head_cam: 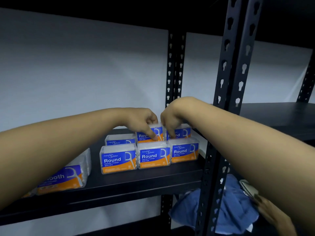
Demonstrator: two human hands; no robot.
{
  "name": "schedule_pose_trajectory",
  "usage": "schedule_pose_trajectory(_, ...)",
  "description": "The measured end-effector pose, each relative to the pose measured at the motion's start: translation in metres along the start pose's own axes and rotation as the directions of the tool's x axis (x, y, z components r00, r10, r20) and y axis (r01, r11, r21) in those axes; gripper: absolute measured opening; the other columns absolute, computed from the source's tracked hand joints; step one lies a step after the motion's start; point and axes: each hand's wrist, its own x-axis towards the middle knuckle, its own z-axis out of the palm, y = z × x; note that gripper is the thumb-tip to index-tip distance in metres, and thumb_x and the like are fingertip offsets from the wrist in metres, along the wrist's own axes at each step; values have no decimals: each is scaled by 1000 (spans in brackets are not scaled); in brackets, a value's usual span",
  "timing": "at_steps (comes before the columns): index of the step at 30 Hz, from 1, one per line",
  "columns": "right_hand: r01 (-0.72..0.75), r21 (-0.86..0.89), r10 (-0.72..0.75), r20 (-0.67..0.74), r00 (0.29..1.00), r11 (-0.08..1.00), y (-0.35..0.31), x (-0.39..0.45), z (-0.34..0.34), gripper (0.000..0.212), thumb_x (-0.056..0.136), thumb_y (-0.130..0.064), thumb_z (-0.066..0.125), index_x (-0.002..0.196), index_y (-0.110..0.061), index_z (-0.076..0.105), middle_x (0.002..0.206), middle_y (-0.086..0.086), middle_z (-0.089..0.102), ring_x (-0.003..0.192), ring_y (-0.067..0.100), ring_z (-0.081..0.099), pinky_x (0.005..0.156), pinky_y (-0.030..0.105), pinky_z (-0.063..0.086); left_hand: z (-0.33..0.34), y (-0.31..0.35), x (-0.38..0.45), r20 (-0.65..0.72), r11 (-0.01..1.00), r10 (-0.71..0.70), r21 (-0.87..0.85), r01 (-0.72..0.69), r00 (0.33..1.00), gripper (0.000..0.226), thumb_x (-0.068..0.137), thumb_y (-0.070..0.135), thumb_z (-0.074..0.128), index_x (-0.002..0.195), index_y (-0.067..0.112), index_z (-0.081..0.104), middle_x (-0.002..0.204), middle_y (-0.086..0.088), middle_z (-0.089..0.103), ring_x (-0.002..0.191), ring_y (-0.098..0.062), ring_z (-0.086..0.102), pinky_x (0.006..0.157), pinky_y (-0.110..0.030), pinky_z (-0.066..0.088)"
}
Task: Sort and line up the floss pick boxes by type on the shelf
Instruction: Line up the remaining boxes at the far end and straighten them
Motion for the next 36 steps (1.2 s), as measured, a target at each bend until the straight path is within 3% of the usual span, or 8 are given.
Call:
schedule_pose_trajectory(4, 29, 39, -31, 34, 999, 999, -2, -3, 7, 44, 93, -14, 71, 136, -12, 63, 131, 14, 66, 83, 26, 67, 38, 26, 52, 10, 1, 1, 37, 998, -30, 47, 28, 999, 34, 90, 31, 74, 118, 15, 66, 115, 0, 75, 101, -16, 73, 91, -36, 60)
schedule_pose_trajectory(7, 46, 108, -54, 70, 996, 993, -4, -3, 13, 46, 93, -9, 67, 139, -11, 61, 140, 16, 61, 112, 33, 65, 35, 25, 51, 14, 6, -3, 70, 997, -62, 43, 59, 996, 31, 94, 32, 69, 119, 14, 65, 114, 0, 75, 103, -18, 72, 94, -37, 58)
schedule_pose_trajectory(10, 45, 208, -50, 21, 999, 977, -3, -5, 14, 44, 95, -7, 57, 139, -8, 60, 139, 17, 61, 107, 30, 65, 33, 24, 49, 11, 12, -13, 98, 994, -109, 5, 109, 989, 36, 96, 43, 63, 121, 17, 64, 116, 3, 74, 104, -16, 71, 95, -35, 57)
schedule_pose_trajectory(17, 126, 393, -7, -290, 957, 911, 7, -14, 25, 42, 94, -45, 57, 128, -23, 68, 131, 2, 67, 116, 24, 63, 104, 46, 50, 14, 9, -45, -188, 973, -209, 58, 224, 960, 49, 98, 56, 49, 133, 23, 60, 134, 1, 63, 119, -21, 58, 105, -43, 48)
schedule_pose_trajectory(25, 220, 529, 72, -476, 876, 819, -6, -20, 66, 46, 99, -49, 41, 136, -29, 60, 138, 1, 63, 121, 25, 57, 103, 45, 49, 48, 7, -66, -349, 927, -349, 9, 376, 870, 54, 99, 59, 41, 138, 23, 54, 139, -4, 61, 119, -25, 61, 101, -45, 49)
schedule_pose_trajectory(28, 219, 601, 148, -500, 854, 769, -11, -23, 81, 54, 89, -56, 27, 118, -29, 63, 128, 5, 66, 116, 32, 57, 100, 51, 49, 58, 7, -68, -361, 903, -395, 16, 429, 845, 53, 102, 57, 31, 133, 21, 56, 131, -4, 64, 117, -25, 59, 109, -54, 40)
schedule_pose_trajectory(32, 244, 666, 226, -537, 813, 705, -11, -26, 96, 46, 89, -53, 19, 94, -28, 57, 113, 5, 66, 111, 32, 55, 97, 52, 49, 64, 9, -69, -401, 924, -365, -45, 381, 840, 48, 106, 48, 31, 130, 15, 57, 130, -9, 64, 110, -22, 59, 95, -40, 49)
schedule_pose_trajectory(36, 272, 681, 236, -554, 798, 679, -11, -26, 97, 51, 88, -44, 19, 108, -27, 64, 122, 2, 67, 110, 30, 57, 97, 50, 48, 66, 9, -70, -417, 922, -365, -40, 385, 832, 47, 106, 50, 29, 119, 18, 59, 123, -7, 66, 112, -26, 59, 100, -51, 49)
